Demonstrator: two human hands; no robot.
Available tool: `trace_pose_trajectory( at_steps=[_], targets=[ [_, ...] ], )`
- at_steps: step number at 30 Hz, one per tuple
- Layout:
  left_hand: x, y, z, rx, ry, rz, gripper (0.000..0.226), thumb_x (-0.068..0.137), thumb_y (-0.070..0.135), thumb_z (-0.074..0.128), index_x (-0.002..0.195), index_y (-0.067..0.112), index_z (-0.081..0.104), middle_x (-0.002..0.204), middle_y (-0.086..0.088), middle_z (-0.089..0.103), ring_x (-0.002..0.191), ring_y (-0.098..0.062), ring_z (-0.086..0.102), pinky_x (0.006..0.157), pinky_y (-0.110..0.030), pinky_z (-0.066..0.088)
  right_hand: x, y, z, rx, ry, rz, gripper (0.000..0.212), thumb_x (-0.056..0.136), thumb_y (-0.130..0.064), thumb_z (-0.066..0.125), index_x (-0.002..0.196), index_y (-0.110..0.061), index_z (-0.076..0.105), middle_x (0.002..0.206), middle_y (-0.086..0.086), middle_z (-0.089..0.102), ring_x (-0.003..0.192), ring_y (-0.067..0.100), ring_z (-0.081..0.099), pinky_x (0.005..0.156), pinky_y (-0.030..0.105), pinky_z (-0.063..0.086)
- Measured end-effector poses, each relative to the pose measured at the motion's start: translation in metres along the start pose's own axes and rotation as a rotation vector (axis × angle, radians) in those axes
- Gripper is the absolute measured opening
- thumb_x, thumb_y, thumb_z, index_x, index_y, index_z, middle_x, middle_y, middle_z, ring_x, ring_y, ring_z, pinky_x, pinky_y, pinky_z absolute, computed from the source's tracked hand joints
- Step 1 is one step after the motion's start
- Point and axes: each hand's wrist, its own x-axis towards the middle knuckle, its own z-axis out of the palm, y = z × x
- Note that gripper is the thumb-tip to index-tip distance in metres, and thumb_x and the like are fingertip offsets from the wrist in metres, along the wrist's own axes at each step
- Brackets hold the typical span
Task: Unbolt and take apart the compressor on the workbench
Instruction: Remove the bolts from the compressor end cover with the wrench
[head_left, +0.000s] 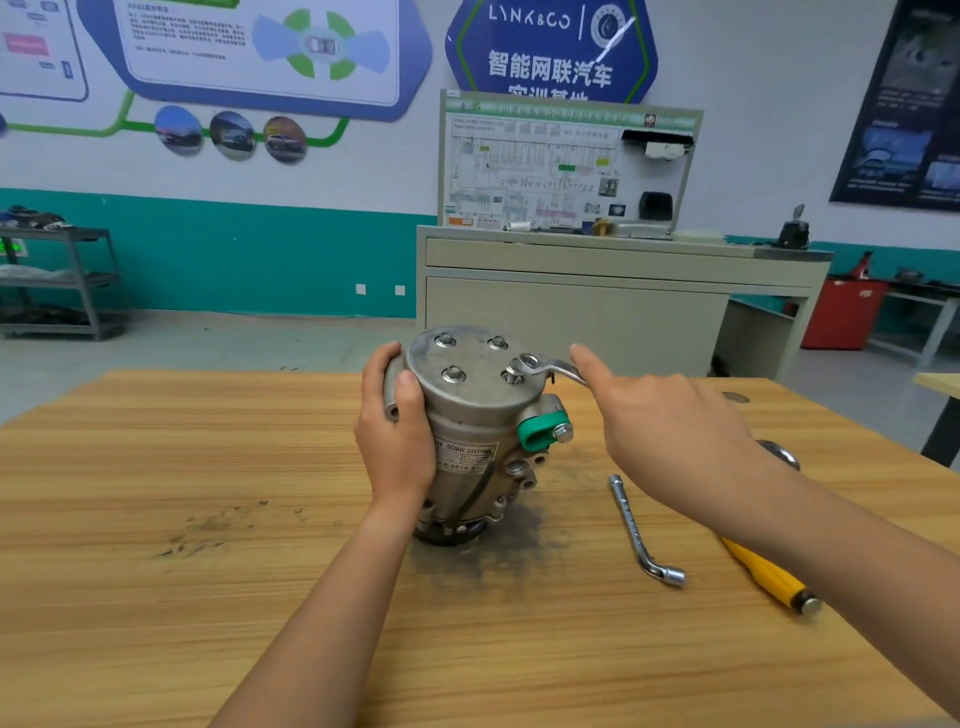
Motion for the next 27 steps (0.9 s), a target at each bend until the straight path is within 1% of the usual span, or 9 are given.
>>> trace_pose_trajectory(
  at_steps=[4, 6, 8, 10, 13, 16, 20, 23, 27],
  targets=[
    [-0.003, 0.002, 0.000, -0.001, 0.036, 0.011, 0.047, 0.079, 0.048, 0.035, 0.113, 0.021, 0.054, 0.100, 0.026, 0.053, 0.088, 0.021, 0.051, 0.066, 0.002, 0.035, 0.010, -0.007, -0.013, -0.091, -0.065, 0.005, 0.063, 0.086, -0.002, 0.041, 0.143, -0.012, 0.014, 0.057, -0.001, 0.027, 0.050, 0.017, 0.029, 0.040, 0.026, 0.016],
    [-0.005, 0.002, 0.000, -0.002, 0.044, 0.023, 0.052, 0.080, 0.047, 0.035, 0.115, 0.014, 0.056, 0.099, 0.026, 0.053, 0.088, 0.021, 0.052, 0.066, 0.002, 0.035, 0.014, -0.012, -0.018, -0.097, -0.066, -0.027, 0.055, 0.087, -0.002, 0.041, 0.138, -0.007, 0.024, 0.062, 0.003, 0.040, 0.056, 0.019, 0.039, 0.041, 0.026, 0.017],
    [-0.005, 0.002, 0.000, -0.002, 0.045, 0.028, 0.055, 0.081, 0.047, 0.035, 0.117, 0.011, 0.056, 0.098, 0.026, 0.053, 0.087, 0.021, 0.052, 0.065, 0.002, 0.036, 0.015, -0.017, -0.019, -0.070, -0.060, -0.060, 0.056, 0.087, -0.002, 0.041, 0.140, -0.003, 0.021, 0.090, 0.007, 0.061, 0.078, 0.026, 0.058, 0.046, 0.027, 0.024],
    [-0.005, 0.003, 0.000, -0.003, 0.039, 0.026, 0.053, 0.081, 0.047, 0.035, 0.117, 0.013, 0.055, 0.099, 0.026, 0.053, 0.088, 0.021, 0.052, 0.065, 0.001, 0.037, 0.013, -0.020, -0.019, -0.052, -0.086, -0.060, 0.061, 0.089, -0.002, 0.040, 0.144, -0.002, 0.012, 0.108, 0.010, 0.062, 0.095, 0.030, 0.060, 0.053, 0.031, 0.031],
    [-0.005, 0.003, -0.002, -0.009, 0.041, 0.022, 0.053, 0.081, 0.047, 0.035, 0.117, 0.013, 0.055, 0.098, 0.026, 0.054, 0.087, 0.021, 0.052, 0.064, 0.001, 0.037, 0.003, -0.025, -0.016, -0.088, -0.057, -0.017, 0.061, 0.090, -0.004, 0.039, 0.144, -0.002, 0.011, 0.081, 0.007, 0.059, 0.070, 0.027, 0.058, 0.044, 0.027, 0.026],
    [-0.003, 0.000, -0.005, -0.017, 0.028, 0.015, 0.054, 0.081, 0.046, 0.037, 0.117, 0.011, 0.056, 0.100, 0.024, 0.054, 0.087, 0.021, 0.053, 0.064, 0.001, 0.037, -0.008, -0.020, -0.008, -0.163, 0.186, -0.029, 0.048, 0.085, -0.023, 0.054, 0.129, -0.006, 0.051, 0.050, 0.003, 0.041, 0.034, 0.020, 0.039, 0.039, 0.020, 0.016],
    [0.002, 0.000, -0.008, -0.019, -0.011, -0.022, 0.037, 0.086, 0.031, 0.039, 0.115, 0.014, 0.055, 0.101, 0.020, 0.055, 0.087, 0.020, 0.053, 0.064, 0.000, 0.038, 0.009, 0.012, 0.021, 0.005, 0.482, -0.232, 0.032, 0.090, -0.023, 0.044, 0.088, -0.006, 0.071, 0.053, 0.004, 0.052, 0.039, 0.019, 0.048, 0.036, 0.024, 0.035],
    [0.001, 0.000, -0.008, -0.027, -0.019, -0.023, 0.033, 0.084, 0.036, 0.042, 0.110, 0.021, 0.055, 0.099, 0.023, 0.056, 0.088, 0.020, 0.053, 0.065, 0.000, 0.038, 0.039, 0.031, 0.037, 0.061, 0.534, -0.303, 0.029, 0.089, -0.021, 0.049, 0.092, -0.001, 0.070, 0.073, 0.012, 0.065, 0.062, 0.027, 0.063, 0.059, 0.038, 0.053],
    [0.001, -0.002, -0.006, -0.034, 0.001, -0.016, 0.041, 0.076, 0.049, 0.039, 0.106, 0.028, 0.056, 0.092, 0.025, 0.061, 0.087, 0.015, 0.056, 0.064, -0.001, 0.040, 0.096, 0.017, 0.036, 0.058, 0.481, -0.342, 0.035, 0.071, -0.006, 0.077, 0.103, 0.004, 0.066, 0.098, 0.019, 0.069, 0.087, 0.030, 0.068, 0.080, 0.048, 0.051]
  ],
)
